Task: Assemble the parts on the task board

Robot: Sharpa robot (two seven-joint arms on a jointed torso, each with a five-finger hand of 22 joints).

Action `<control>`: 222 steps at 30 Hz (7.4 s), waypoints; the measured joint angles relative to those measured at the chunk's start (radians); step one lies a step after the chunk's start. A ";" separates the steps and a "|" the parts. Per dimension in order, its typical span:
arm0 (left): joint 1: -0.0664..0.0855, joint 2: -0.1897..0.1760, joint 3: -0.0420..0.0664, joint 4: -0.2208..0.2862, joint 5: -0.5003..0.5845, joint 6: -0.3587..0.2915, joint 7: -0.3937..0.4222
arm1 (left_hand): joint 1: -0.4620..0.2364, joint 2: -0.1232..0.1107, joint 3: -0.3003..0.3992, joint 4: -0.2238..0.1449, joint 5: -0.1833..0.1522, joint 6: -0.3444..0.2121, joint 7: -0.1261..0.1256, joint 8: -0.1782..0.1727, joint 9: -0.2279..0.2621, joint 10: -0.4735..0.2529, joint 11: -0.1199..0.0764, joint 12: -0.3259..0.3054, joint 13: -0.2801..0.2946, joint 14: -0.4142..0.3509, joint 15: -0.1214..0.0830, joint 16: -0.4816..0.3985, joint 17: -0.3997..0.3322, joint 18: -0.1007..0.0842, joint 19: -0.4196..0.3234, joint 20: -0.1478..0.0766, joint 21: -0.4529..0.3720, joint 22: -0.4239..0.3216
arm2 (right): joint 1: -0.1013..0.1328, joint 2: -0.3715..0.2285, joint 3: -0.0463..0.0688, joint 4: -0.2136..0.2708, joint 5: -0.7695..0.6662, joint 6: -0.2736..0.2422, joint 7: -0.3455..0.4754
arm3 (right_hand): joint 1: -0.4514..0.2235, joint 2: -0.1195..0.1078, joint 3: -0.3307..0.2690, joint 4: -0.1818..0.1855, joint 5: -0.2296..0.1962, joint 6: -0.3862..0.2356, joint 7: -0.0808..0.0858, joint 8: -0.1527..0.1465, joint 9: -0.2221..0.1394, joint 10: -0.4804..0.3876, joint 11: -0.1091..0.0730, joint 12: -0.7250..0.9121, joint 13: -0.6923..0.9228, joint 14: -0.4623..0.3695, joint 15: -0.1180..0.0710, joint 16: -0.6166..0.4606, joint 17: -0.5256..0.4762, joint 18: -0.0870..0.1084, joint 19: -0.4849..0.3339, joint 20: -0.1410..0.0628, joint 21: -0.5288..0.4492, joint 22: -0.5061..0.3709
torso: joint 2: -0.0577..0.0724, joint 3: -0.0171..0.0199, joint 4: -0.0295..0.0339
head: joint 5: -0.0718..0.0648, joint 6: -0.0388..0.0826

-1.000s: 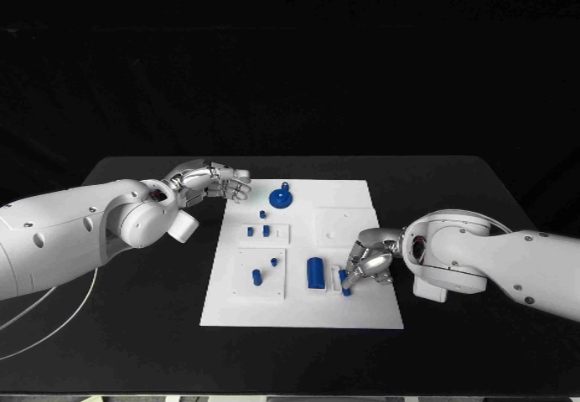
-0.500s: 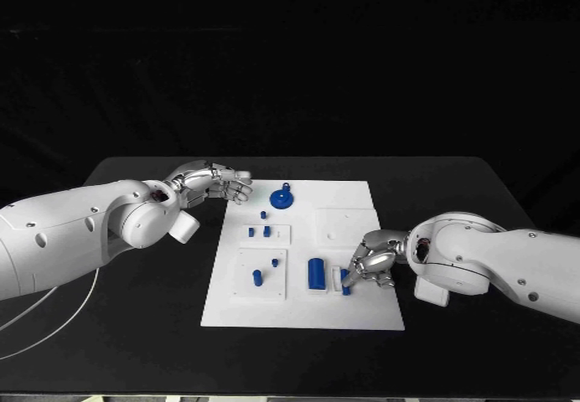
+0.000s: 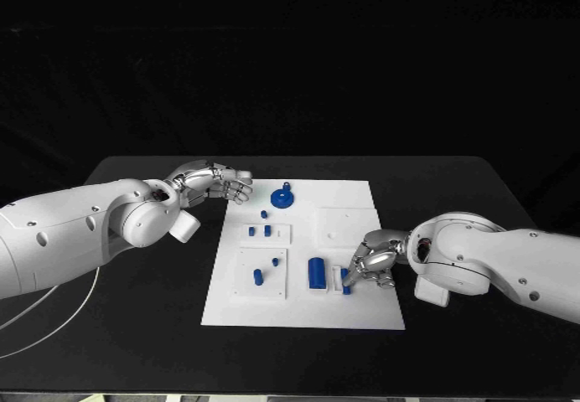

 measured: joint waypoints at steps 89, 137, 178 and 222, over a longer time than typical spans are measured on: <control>0.000 -0.004 -0.002 0.002 -0.044 0.009 -0.024 | 0.000 0.000 0.000 0.000 0.000 -0.004 -0.004 0.000 -0.001 0.000 0.000 0.000 0.000 0.000 0.000 0.001 0.004 0.009 0.003 0.004 -0.004 0.003 | 0.005 -0.006 0.012 0.016 0.024 -0.002 0.016 | -0.193 0.038 -0.257 -0.058 0.089 -0.028 0.010 -0.009 -0.028 -0.008 0.003 0.000 -0.006 0.001 0.001 -0.008 0.003 -0.001 -0.011 -0.011 -0.006 -0.005 | 0.000 -0.0002 0.0000 | 0.009 0.004; 0.000 -0.006 -0.002 0.014 -0.026 0.029 -0.047 | -0.002 0.010 -0.001 0.008 0.000 -0.004 -0.004 0.004 -0.004 0.000 0.000 0.000 0.000 0.000 0.000 -0.004 0.007 0.010 0.003 0.004 -0.007 0.006 | -0.002 0.004 0.013 0.014 -0.084 0.043 0.019 | -0.064 0.011 -0.171 -0.065 0.004 -0.013 0.011 0.010 -0.037 0.000 -0.004 0.004 -0.012 0.010 -0.004 -0.012 0.005 -0.002 0.002 -0.016 -0.011 -0.012 | 0.000 -0.0006 -0.0004 | 0.005 -0.008; 0.000 -0.007 -0.003 0.007 -0.006 0.036 -0.063 | -0.002 0.010 -0.001 0.008 0.000 -0.007 0.000 0.004 -0.004 0.000 0.000 0.000 0.000 0.000 0.000 -0.004 0.009 0.000 0.003 0.004 -0.007 0.007 | -0.005 0.000 0.014 0.026 -0.091 0.075 0.024 | -0.080 0.000 -0.257 -0.100 0.067 -0.010 0.007 0.012 -0.036 0.000 -0.004 0.004 -0.009 0.006 -0.007 -0.012 0.008 -0.010 -0.004 -0.018 -0.011 -0.006 | 0.000 -0.0002 -0.0002 | 0.008 -0.007; 0.000 -0.007 -0.004 0.007 -0.025 0.040 -0.070 | -0.002 0.010 -0.001 0.008 0.000 -0.007 0.000 0.004 -0.005 0.000 0.000 0.000 0.000 0.000 0.000 -0.003 0.010 0.002 0.003 0.004 -0.011 0.008 | -0.003 0.027 0.016 0.013 -0.115 0.095 -0.001 | -0.074 0.025 -0.001 0.026 0.003 -0.006 0.003 0.025 -0.034 0.000 -0.004 0.004 -0.009 0.008 -0.005 -0.015 0.010 -0.010 0.003 -0.010 -0.006 -0.005 | 0.000 -0.0002 0.0000 | 0.008 -0.004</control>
